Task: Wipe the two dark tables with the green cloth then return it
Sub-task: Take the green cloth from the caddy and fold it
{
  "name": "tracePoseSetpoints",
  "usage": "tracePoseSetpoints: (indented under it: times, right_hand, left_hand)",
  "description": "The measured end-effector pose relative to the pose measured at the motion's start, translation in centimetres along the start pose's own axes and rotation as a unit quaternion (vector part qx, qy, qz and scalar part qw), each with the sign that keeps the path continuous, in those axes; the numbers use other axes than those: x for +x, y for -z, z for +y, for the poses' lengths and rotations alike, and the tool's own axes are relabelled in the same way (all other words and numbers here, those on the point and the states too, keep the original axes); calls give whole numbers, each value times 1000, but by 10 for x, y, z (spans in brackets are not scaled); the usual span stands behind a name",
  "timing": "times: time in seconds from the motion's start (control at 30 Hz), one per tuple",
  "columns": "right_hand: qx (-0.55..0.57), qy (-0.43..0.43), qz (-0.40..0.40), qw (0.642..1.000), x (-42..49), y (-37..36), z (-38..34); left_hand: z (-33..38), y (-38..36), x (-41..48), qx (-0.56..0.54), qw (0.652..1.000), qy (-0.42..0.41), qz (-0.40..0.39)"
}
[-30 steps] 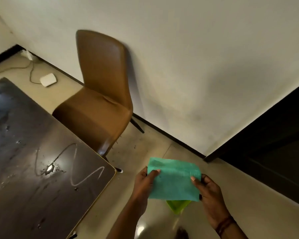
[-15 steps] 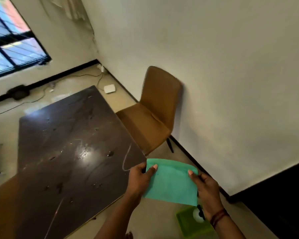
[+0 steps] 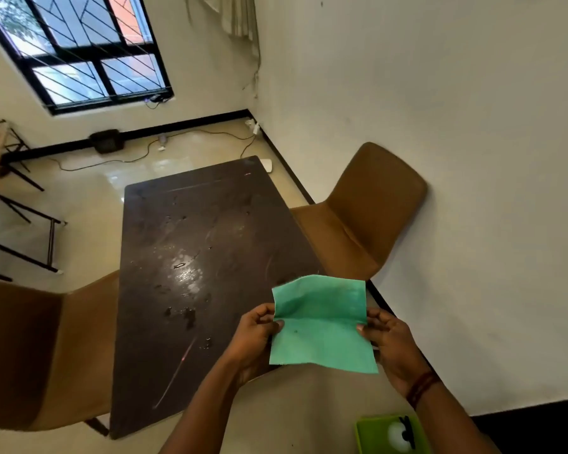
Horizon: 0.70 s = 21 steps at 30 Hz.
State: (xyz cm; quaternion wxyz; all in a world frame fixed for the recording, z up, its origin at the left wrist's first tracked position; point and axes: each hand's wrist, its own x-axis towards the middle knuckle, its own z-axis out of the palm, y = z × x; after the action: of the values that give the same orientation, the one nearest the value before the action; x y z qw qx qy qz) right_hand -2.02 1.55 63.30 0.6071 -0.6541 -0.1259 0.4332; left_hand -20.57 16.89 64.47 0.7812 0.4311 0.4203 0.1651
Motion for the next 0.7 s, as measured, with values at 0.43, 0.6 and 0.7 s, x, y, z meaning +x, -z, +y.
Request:
tracePoseSetpoints:
  times: [0.43, 0.6, 0.7]
  right_hand:
    - [5, 70, 5, 998, 12, -147, -7]
    - [280, -4, -58, 958, 7, -170, -6]
    - [320, -57, -114, 939, 0, -183, 4]
  left_hand:
    - [29, 130, -5, -33, 997, -41, 49]
    - [27, 135, -10, -49, 983, -108, 141]
    - [26, 127, -10, -46, 972, -141, 184]
